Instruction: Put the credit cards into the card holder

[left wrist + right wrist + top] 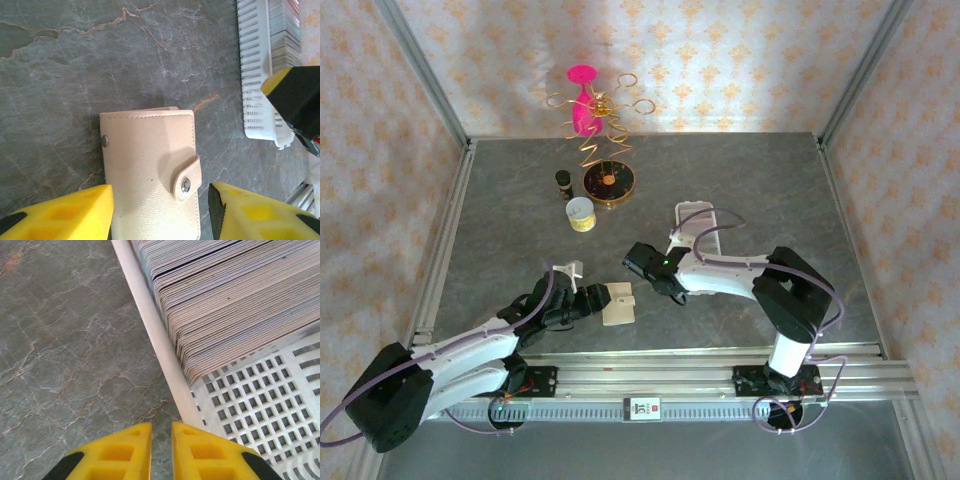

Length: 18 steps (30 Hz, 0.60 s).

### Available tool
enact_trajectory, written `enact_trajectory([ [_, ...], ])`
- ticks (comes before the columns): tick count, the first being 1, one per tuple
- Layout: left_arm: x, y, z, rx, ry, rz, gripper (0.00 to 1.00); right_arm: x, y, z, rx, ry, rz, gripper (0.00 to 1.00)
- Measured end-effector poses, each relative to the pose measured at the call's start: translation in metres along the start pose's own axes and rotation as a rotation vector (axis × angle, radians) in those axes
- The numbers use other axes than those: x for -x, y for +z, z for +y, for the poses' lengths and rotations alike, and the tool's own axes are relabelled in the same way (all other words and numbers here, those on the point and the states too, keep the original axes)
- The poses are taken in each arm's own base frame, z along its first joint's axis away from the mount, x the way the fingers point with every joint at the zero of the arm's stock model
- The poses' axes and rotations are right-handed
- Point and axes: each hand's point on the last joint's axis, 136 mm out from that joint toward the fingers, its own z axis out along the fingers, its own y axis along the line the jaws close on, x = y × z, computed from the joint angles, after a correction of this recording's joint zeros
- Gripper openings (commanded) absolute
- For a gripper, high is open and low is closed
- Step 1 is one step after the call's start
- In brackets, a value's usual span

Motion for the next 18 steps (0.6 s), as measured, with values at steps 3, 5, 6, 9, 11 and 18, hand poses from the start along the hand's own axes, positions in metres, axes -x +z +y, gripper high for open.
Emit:
enact_trajectory([
  [3,0.000,0.000,0.004,0.017,0.002,-0.001,0.50,0.001,-0.007,0.000,0.029,-0.030,0.003,0.23],
  [5,0.000,-0.001,0.003,0.016,0.004,-0.002,0.49,0.000,-0.020,0.008,0.087,-0.060,0.001,0.27],
  [6,0.000,-0.002,0.002,0.012,0.004,-0.005,0.48,-0.002,-0.030,0.015,0.131,-0.075,0.002,0.28],
  [9,0.002,-0.004,-0.001,0.000,0.006,-0.016,0.42,-0.015,-0.060,0.043,0.285,-0.113,0.028,0.30],
  [11,0.003,-0.005,-0.002,-0.004,0.007,-0.019,0.42,-0.028,-0.074,0.060,0.369,-0.140,0.059,0.30],
  [18,0.002,-0.005,0.000,0.001,0.005,-0.016,0.42,-0.069,-0.083,0.085,0.473,-0.233,0.160,0.33],
])
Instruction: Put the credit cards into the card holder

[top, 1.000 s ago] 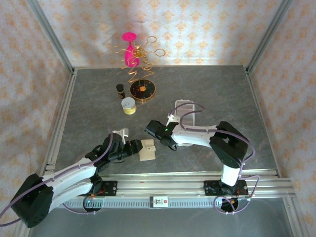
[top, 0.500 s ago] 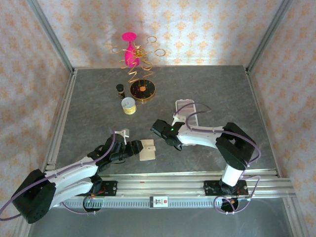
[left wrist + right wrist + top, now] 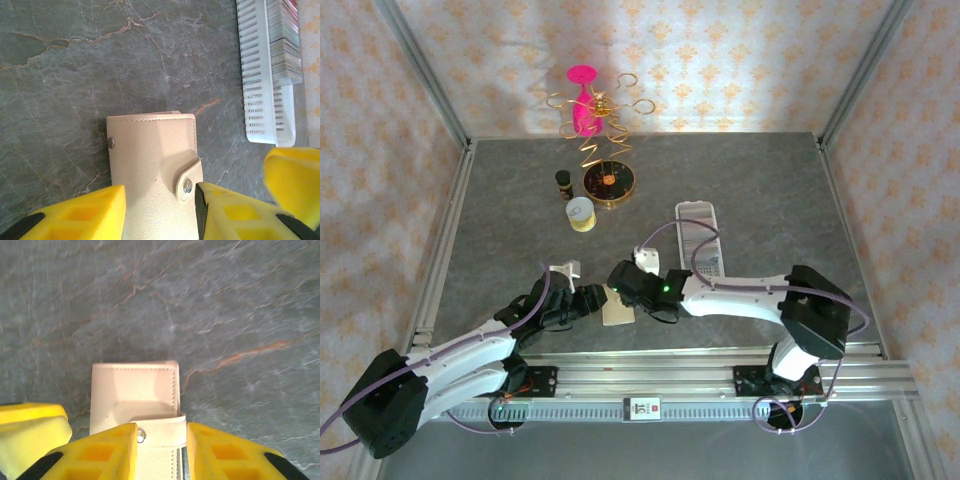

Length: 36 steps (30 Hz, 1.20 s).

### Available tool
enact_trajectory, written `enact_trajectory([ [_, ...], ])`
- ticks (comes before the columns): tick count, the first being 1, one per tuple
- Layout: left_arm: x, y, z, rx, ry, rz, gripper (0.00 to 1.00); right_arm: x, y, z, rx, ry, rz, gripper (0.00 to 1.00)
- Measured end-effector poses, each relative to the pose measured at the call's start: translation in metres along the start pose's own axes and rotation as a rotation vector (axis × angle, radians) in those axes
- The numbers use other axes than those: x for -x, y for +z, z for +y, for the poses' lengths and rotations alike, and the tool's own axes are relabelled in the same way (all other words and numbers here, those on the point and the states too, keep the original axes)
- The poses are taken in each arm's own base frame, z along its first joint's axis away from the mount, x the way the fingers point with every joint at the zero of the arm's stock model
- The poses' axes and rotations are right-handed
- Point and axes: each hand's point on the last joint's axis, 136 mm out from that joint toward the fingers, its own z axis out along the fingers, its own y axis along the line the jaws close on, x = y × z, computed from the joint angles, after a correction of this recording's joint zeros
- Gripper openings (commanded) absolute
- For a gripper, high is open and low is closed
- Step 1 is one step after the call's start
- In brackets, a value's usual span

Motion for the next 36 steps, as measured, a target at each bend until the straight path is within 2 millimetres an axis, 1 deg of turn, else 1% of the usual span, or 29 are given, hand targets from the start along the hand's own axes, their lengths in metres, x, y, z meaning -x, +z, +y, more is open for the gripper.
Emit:
enact_trajectory([
  [3,-0.002,0.000,0.004,0.008,-0.004,0.004,0.42,-0.009,0.007,0.004,0.013,-0.020,0.034,0.37],
  [8,-0.003,0.001,0.011,0.030,-0.010,-0.006,0.43,-0.018,0.016,0.011,0.039,-0.045,0.070,0.45],
  [12,-0.003,0.001,0.013,0.036,-0.021,-0.009,0.43,-0.023,0.022,0.010,0.034,-0.060,0.086,0.46],
  [17,-0.001,0.001,0.014,0.044,-0.025,-0.021,0.43,-0.032,0.037,0.005,-0.008,-0.075,0.111,0.46],
  [19,-0.002,0.001,0.016,0.046,-0.028,-0.019,0.43,-0.033,0.039,0.005,-0.015,-0.078,0.116,0.48],
  [26,-0.005,0.002,0.021,0.059,-0.034,-0.011,0.43,-0.032,0.039,0.011,-0.001,-0.078,0.111,0.61],
  [27,-0.005,0.003,0.021,0.061,-0.036,-0.010,0.42,-0.032,0.039,0.010,-0.004,-0.078,0.112,0.61],
  [30,-0.005,0.004,0.021,0.060,-0.043,-0.010,0.41,-0.032,0.039,0.009,-0.007,-0.078,0.110,0.55],
  [36,-0.007,0.009,0.020,0.052,-0.054,0.003,0.39,-0.032,0.041,0.004,-0.031,-0.072,0.104,0.41],
])
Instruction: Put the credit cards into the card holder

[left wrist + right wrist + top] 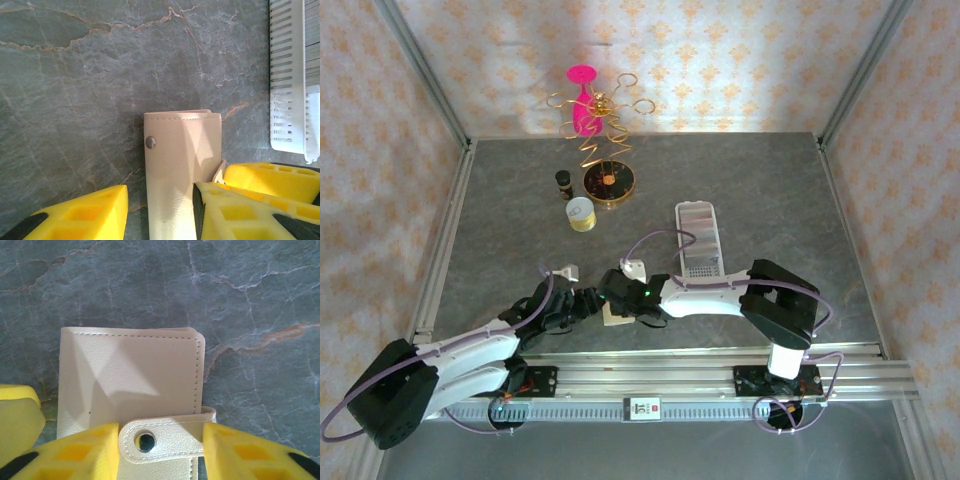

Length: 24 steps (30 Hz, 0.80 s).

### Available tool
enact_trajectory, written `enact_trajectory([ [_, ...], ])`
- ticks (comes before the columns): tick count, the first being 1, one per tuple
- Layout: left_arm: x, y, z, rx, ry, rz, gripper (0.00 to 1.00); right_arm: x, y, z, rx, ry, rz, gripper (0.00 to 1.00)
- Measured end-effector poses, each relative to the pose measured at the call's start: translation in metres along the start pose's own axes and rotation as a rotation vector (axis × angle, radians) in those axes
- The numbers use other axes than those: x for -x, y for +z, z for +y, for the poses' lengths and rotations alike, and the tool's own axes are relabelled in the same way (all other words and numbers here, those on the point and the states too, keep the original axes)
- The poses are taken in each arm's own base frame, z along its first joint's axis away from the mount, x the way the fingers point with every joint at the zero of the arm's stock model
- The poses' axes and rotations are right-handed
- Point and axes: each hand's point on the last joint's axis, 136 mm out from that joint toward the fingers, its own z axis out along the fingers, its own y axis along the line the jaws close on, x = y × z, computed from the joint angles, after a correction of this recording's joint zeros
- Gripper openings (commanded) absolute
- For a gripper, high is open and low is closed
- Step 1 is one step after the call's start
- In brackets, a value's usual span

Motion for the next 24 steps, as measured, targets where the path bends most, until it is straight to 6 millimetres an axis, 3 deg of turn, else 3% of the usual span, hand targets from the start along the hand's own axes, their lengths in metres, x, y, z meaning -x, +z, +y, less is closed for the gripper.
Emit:
enact_trajectory([
  [8,-0.009,0.007,0.001,-0.004,-0.001,0.049,0.38,0.002,0.000,0.000,-0.003,0.019,-0.016,0.22],
  [13,-0.015,0.012,-0.009,-0.036,0.017,0.075,0.38,0.003,0.000,0.001,0.012,0.036,-0.026,0.09],
  [16,-0.019,0.015,-0.012,-0.046,0.026,0.095,0.31,0.003,-0.001,-0.001,0.014,0.042,-0.032,0.00],
  [24,-0.020,0.025,-0.007,-0.014,0.028,0.105,0.06,0.002,-0.005,-0.007,0.023,0.068,-0.054,0.00],
])
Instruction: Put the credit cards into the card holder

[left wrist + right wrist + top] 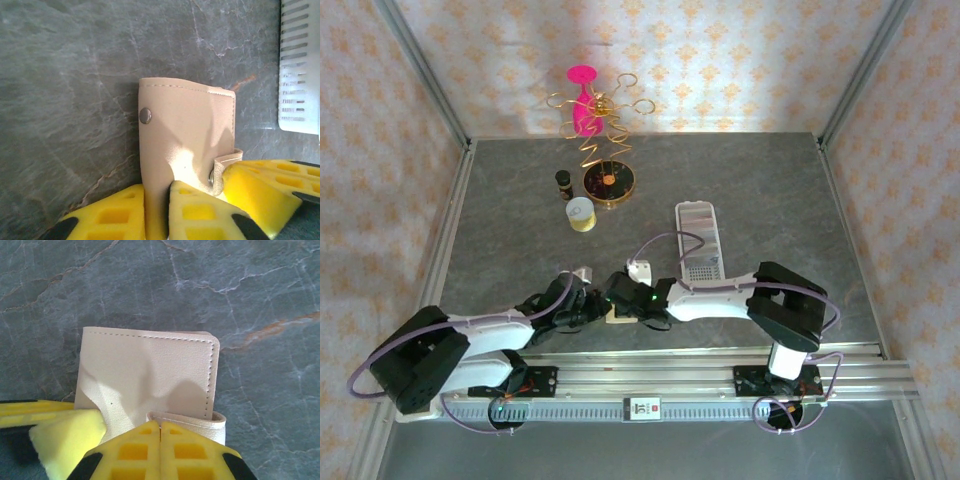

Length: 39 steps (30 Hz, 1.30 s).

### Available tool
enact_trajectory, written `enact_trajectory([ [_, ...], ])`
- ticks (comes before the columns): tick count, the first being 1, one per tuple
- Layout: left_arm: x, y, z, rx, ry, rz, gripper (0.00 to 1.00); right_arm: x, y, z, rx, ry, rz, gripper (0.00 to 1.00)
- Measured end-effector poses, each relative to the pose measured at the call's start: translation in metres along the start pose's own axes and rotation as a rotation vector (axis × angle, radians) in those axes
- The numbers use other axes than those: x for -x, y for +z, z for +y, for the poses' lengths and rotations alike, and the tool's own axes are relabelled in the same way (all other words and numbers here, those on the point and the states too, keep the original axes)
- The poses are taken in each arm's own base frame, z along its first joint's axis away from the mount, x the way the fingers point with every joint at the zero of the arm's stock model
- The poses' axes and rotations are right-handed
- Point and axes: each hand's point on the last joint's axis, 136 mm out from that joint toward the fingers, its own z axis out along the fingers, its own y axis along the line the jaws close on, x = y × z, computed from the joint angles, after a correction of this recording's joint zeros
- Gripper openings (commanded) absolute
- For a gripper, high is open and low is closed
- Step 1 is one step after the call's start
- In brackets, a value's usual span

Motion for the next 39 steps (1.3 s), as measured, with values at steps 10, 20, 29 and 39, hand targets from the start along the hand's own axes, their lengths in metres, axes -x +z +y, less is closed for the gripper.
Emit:
enact_trajectory([
  [10,0.002,0.003,-0.001,0.003,0.005,-0.002,0.00,0.004,-0.016,-0.032,-0.028,0.061,-0.053,0.00],
  [20,0.001,0.002,-0.006,-0.020,0.003,-0.001,0.00,0.011,-0.022,-0.005,0.057,0.034,-0.036,0.28],
  [29,-0.002,-0.003,-0.018,-0.100,-0.006,0.005,0.00,0.005,-0.005,0.002,0.039,0.023,0.001,0.34],
  [39,0.000,-0.015,-0.027,-0.166,-0.016,-0.023,0.00,0.005,-0.002,0.001,0.056,0.046,0.017,0.35],
])
